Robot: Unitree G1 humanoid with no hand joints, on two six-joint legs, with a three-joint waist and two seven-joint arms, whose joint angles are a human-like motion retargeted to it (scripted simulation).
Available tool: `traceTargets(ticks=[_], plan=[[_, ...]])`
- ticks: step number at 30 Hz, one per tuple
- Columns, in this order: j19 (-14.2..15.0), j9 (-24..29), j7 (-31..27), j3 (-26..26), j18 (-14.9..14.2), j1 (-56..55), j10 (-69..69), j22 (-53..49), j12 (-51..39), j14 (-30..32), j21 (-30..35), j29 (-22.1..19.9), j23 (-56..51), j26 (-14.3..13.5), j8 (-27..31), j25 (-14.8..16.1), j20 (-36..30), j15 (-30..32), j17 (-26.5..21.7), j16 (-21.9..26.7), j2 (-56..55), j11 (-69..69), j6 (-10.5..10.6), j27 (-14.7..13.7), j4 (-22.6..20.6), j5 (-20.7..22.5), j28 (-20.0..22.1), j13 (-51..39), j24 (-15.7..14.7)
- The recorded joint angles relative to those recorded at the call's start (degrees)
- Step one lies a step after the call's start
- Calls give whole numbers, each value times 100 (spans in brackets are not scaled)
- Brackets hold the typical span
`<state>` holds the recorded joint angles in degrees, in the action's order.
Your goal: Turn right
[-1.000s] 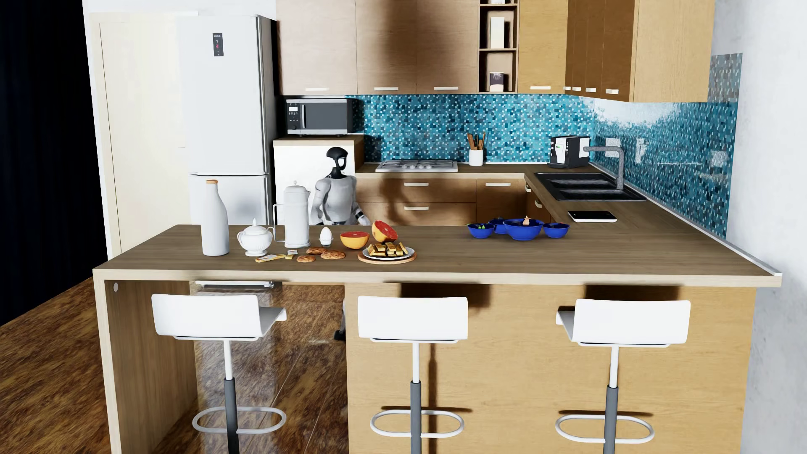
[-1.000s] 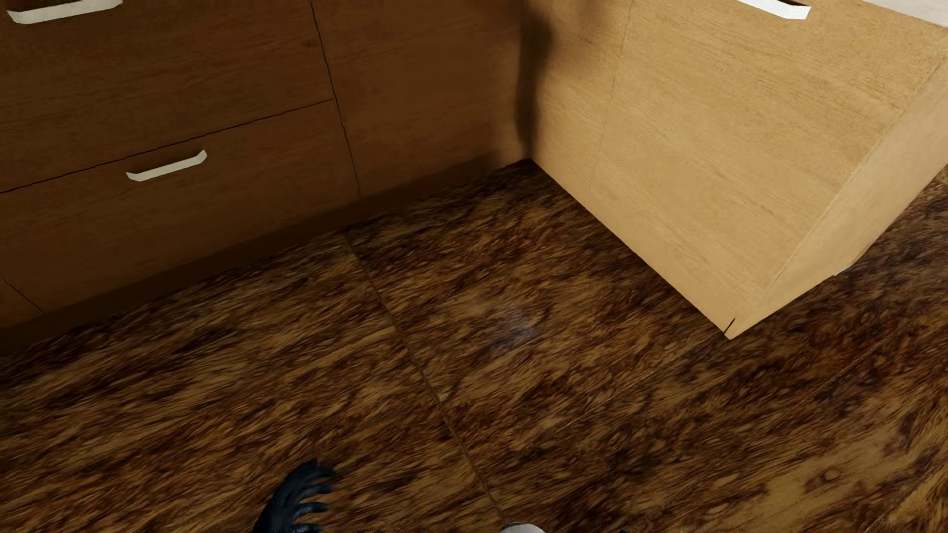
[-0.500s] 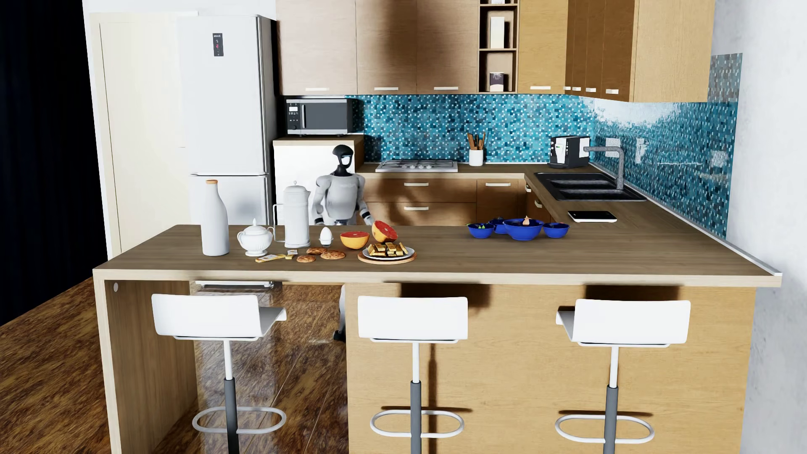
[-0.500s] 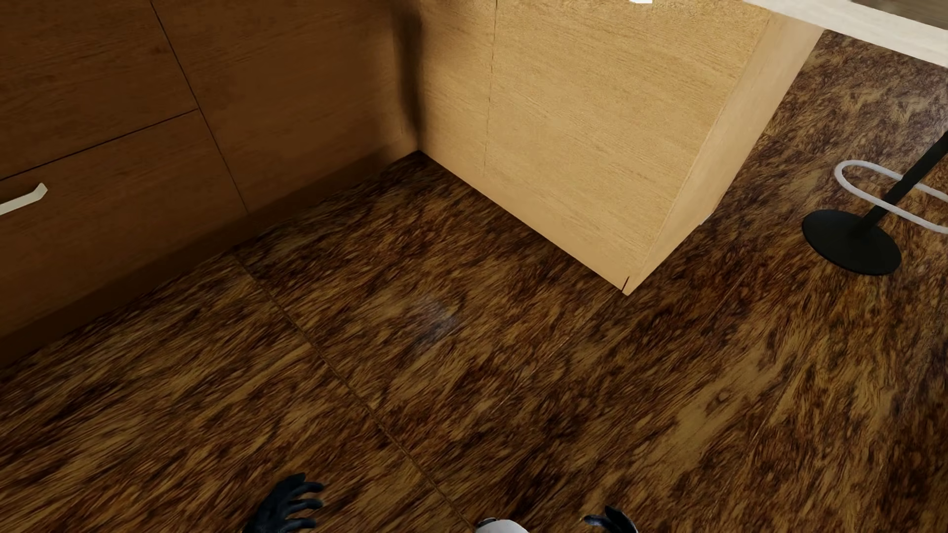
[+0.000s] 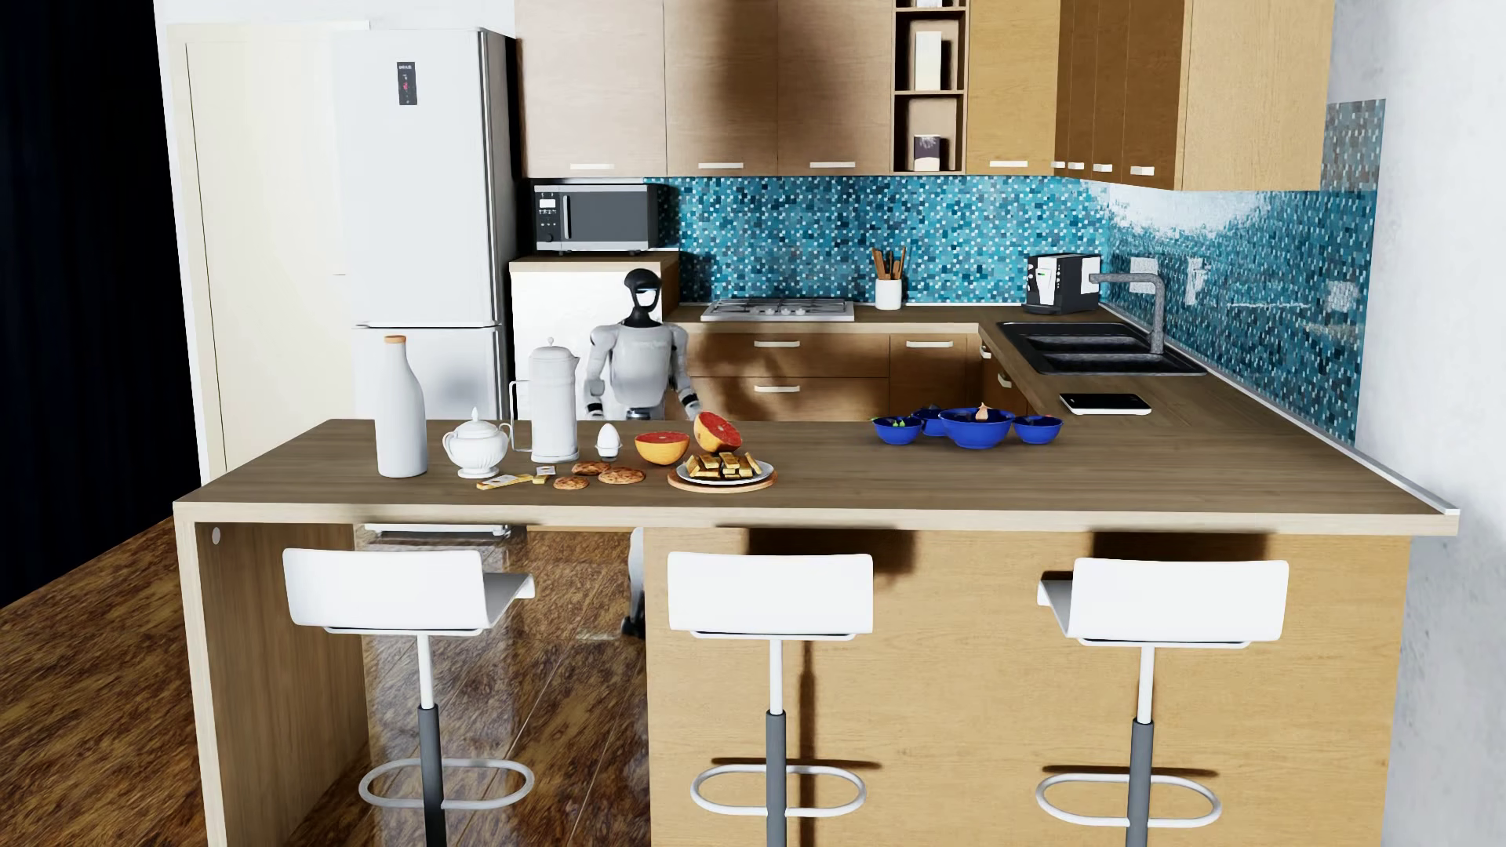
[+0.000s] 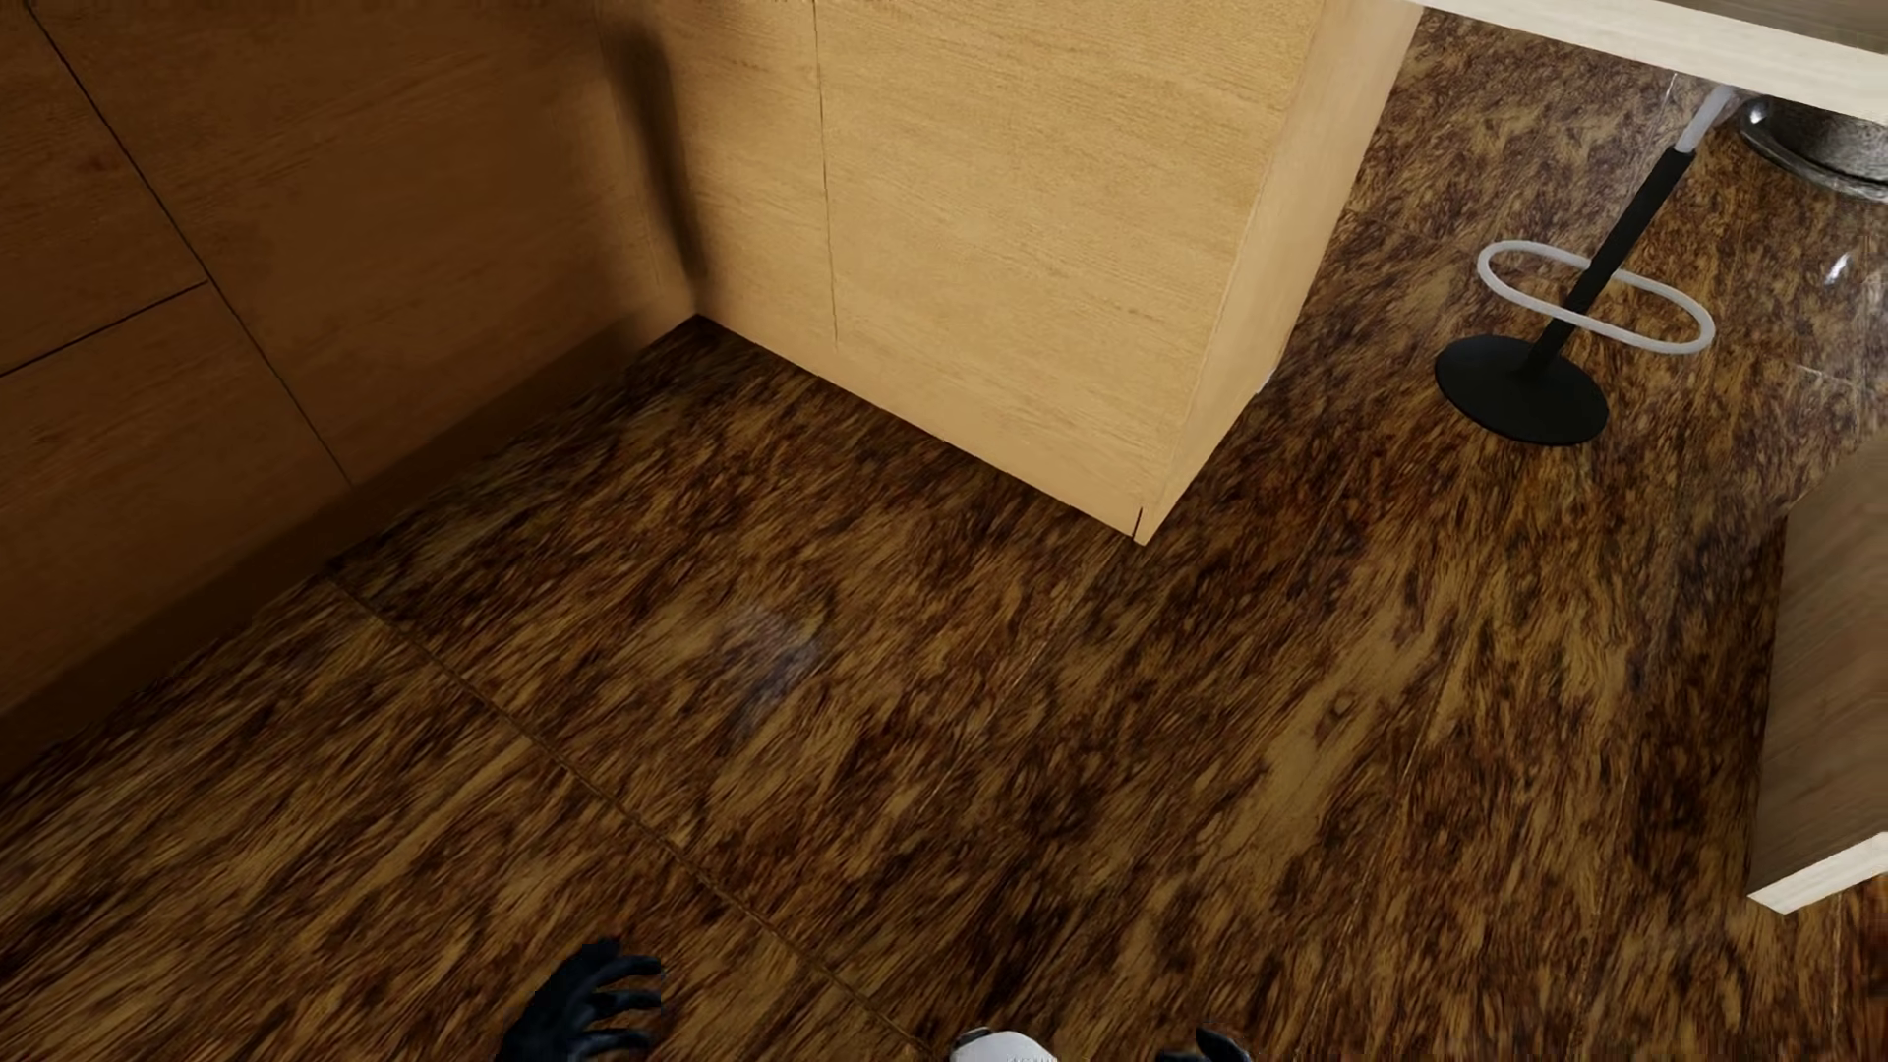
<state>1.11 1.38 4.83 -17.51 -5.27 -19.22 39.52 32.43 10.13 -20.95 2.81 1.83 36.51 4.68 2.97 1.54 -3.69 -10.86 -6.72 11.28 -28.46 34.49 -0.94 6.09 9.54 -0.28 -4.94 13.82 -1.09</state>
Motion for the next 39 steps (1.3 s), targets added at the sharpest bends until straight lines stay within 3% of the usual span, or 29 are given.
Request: traceTargets(ticks=[4,7,9,10,11,12,13,14,16,17,18,20,21,22,23,25,26,27,28,29,30,31,33,34,35,36,37,38,39], plan=[[140,-26,-152,192,-4,1,83,-30,-22,-141,24,-228,110,-261,103,62,-296,400,-84,-335,24,-249,123,-113,-39,69,164,162,297],[92,23,-121,-110,-2,96,-155,100,111,-22,37,-383,-7,-126,76,346,-47,33,-40,115,56,-396,93,-296,23,125,43,234,180],[-763,67,37,2,-5,243,-248,171,-205,11,-82,-188,120,-7,-235,253,82,-921,-213,218,-104,163,-96,-166,28,-83,-70,159,83],[-827,64,92,146,-39,208,10,176,-245,-146,-148,-128,63,-50,-355,49,140,-1202,-182,194,-211,568,-200,-46,82,-182,-71,88,83],[401,35,102,319,-72,116,342,54,-207,-343,-47,-91,96,-37,-336,-197,88,-1008,-246,58,-292,749,-257,26,127,-265,-8,10,128],[149,-83,92,401,-86,27,485,-35,-67,-435,-8,-51,137,-63,-270,-315,-81,-202,-190,-51,-338,586,-273,39,98,-239,102,-14,200],[145,-104,-29,450,-80,-69,718,-168,141,-442,72,-50,22,-91,-136,-309,-174,311,-67,-212,-305,344,-189,42,94,-94,230,-8,286],[141,-119,-380,443,47,-132,740,-125,169,-450,-61,-157,-177,-45,15,-168,-323,424,128,-163,-342,170,-46,-79,-45,67,316,195,356],[-102,-25,-302,143,-293,191,263,325,-147,-488,-58,-453,-40,178,-202,405,85,-1001,-94,190,-457,882,-29,-670,-10,6,281,290,355],[-438,2,-223,249,-127,142,468,191,-317,-638,-5,-491,107,260,-302,530,210,-1567,-291,237,-406,1366,-94,-830,-34,-159,294,241,324],[267,72,-269,518,-144,-53,940,91,-437,-688,4,-461,239,179,-244,535,135,-871,-407,-45,-439,1272,-27,-868,-12,-160,394,116,290],[133,116,-662,878,-66,-691,1918,129,-291,-149,-128,-228,223,-245,1,563,-173,-119,-150,-220,-512,924,167,-772,-214,53,502,62,254],[131,101,-792,850,56,-712,1303,215,-185,-291,-72,-195,201,-296,43,601,-6,-115,-127,-230,-534,776,309,-752,-276,114,431,107,337],[7,106,-722,666,-116,-552,729,292,21,-403,-292,-270,78,-319,92,546,104,-263,58,-125,-551,742,351,-708,-226,157,348,105,386],[148,108,-503,373,-263,-418,559,203,206,-330,-88,-437,13,-184,107,386,71,-531,43,61,-561,784,238,-644,-190,58,298,68,365],[105,104,-344,179,-44,-236,346,14,59,-266,6,-459,99,36,119,165,-61,-42,-163,1,-379,386,175,-377,-176,16,354,145,202],[106,45,-290,112,-26,-239,293,-32,-18,-251,-158,-374,173,-5,166,155,-125,256,-137,-17,-339,158,152,-205,-149,51,421,185,97],[178,0,-212,-6,-40,-157,136,52,-48,-189,-92,-273,143,-110,172,211,-122,41,-48,49,-332,123,81,-5,-112,62,437,260,44],[12,3,-133,-121,-44,-80,61,119,-65,-171,-129,-241,90,-186,51,252,-76,-323,20,83,-362,219,18,187,-60,13,433,230,42],[-406,57,-74,-62,-49,30,65,380,-326,-215,80,-283,0,-196,-111,244,-3,-837,-76,-13,-317,564,-90,316,-37,-82,427,217,100],[58,86,-92,250,-66,-72,410,196,-419,-322,73,-206,130,-185,-161,175,-38,-807,-246,-82,-402,801,-209,321,-66,-229,406,177,149],[228,189,-211,501,-75,-312,1087,58,-443,-299,59,-107,310,-205,-131,81,-52,-114,-421,-83,-370,784,-297,264,-107,-271,375,35,179],[235,271,-685,796,11,-731,1896,67,-278,203,26,-26,203,-85,42,-39,-1,138,-340,-116,-320,592,-152,-76,-284,-101,322,89,329],[271,210,-846,827,112,-613,1411,64,-183,-44,-11,-15,242,63,92,6,117,240,-205,-117,-262,358,28,-345,-379,-18,257,316,444],[131,135,-800,724,-9,-326,620,300,-35,-364,-160,-128,110,37,133,118,184,72,-130,59,-263,338,162,-610,-332,56,178,470,496],[-353,127,-655,468,-264,-211,532,397,86,-319,2,-275,117,81,108,150,214,-543,-118,233,-317,643,65,-714,-327,-23,152,336,436],[-783,75,-464,376,-187,-147,487,413,43,-293,-77,-319,-33,181,-78,169,160,-1071,-89,291,-404,1052,7,-712,-246,-112,182,205,339],[-931,-50,-362,487,101,-145,540,333,-118,-338,-1,-294,-95,261,-256,132,106,-1361,-206,164,-378,1492,-78,-712,-264,-244,278,209,231],[50,-79,-365,625,-57,-186,740,233,-279,-450,-8,-213,79,192,-214,96,48,-1230,-357,-44,-236,1394,-110,-660,-233,-304,421,7,121]])
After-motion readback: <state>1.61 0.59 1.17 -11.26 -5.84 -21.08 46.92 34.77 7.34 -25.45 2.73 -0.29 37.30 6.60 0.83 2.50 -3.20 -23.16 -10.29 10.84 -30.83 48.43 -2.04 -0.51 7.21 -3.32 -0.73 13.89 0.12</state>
